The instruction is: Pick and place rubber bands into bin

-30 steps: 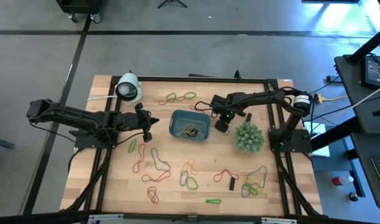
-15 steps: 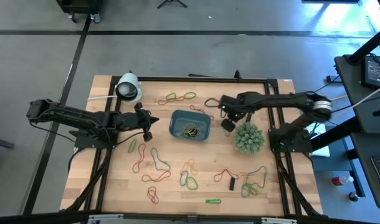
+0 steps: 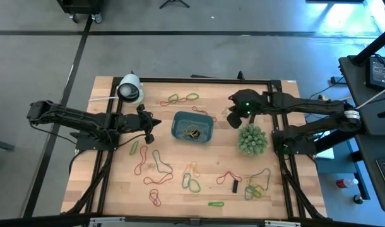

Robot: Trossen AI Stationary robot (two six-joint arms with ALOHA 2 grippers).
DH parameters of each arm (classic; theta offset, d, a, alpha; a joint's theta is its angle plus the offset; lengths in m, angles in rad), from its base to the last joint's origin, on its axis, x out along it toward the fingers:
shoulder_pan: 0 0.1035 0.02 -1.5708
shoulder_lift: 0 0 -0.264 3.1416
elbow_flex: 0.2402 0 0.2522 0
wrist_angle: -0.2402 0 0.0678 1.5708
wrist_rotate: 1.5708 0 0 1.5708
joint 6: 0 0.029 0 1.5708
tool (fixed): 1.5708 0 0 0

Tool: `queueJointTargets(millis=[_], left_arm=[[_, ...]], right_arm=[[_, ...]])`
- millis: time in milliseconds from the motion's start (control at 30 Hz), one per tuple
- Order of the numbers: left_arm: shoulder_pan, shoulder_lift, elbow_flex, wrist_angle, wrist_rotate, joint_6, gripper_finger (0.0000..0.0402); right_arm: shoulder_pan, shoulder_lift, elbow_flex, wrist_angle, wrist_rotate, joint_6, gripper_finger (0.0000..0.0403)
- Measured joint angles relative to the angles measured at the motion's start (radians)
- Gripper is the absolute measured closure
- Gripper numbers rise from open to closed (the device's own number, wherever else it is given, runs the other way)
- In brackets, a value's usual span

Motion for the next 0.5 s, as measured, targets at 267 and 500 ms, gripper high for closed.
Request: queueJointTargets(millis=[267, 500], left_arm=[[0.000, 0.000, 0.000, 0.002, 0.000, 0.000, 0.0400], [0.000, 0.000, 0.000, 0.009, 0.001, 0.000, 0.0401]], right_arm=[[0.040, 0.028, 0.000, 0.370, -0.026, -0.130, 0.0403], [0.069, 0.145, 0.001, 0.557, -0.094, -0.151, 0.0403]])
